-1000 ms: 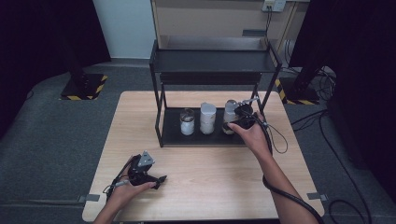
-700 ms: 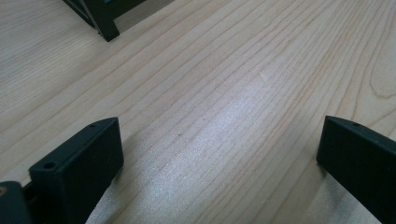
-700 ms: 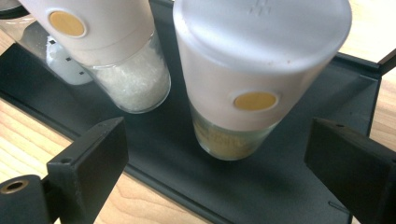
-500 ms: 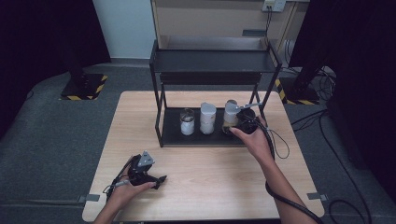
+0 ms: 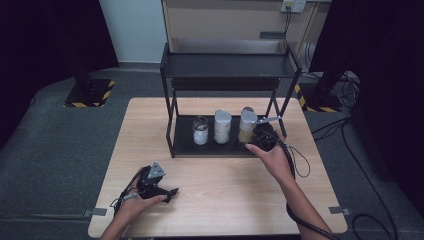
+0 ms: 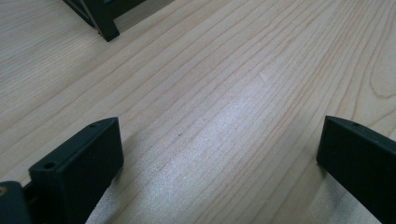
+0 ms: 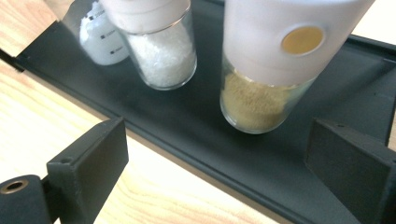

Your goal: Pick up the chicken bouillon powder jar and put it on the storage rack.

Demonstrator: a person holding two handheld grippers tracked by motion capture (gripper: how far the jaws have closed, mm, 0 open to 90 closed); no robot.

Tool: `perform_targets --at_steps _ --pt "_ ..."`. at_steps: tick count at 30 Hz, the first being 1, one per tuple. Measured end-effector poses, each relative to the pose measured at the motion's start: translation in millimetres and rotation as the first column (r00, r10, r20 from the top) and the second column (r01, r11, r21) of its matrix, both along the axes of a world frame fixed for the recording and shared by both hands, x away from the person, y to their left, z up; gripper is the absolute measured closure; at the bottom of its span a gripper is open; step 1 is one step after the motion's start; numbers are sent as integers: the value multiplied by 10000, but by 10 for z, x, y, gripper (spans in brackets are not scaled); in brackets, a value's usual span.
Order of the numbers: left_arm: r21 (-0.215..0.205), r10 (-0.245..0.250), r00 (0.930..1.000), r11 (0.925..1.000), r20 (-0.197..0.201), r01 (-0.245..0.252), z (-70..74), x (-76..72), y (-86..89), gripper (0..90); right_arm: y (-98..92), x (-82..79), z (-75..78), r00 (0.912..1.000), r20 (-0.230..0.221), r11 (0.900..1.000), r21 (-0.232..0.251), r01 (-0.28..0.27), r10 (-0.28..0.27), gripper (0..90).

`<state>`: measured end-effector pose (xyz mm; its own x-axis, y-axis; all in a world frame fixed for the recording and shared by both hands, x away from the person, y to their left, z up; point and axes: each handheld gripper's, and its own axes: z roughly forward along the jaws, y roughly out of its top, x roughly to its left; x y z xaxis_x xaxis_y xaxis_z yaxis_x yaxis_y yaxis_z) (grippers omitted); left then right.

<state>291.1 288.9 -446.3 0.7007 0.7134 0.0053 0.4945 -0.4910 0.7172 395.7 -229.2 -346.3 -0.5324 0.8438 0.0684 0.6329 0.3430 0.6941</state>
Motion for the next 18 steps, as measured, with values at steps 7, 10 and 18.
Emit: perform_targets --at_steps 7,10,18 --pt "1 -2 10000 10000 -1 2 0 0 0 0 7 -98 -2 9996 12 9995 -135 -287 287 66" --pt "1 -2 10000 10000 -1 2 0 0 0 0 18 -142 -4 9989 -46 9987 -225 -463 462 65" --pt "0 -1 10000 10000 0 1 0 0 0 0 83 -263 -33 9967 -67 9960 -374 -807 805 65"
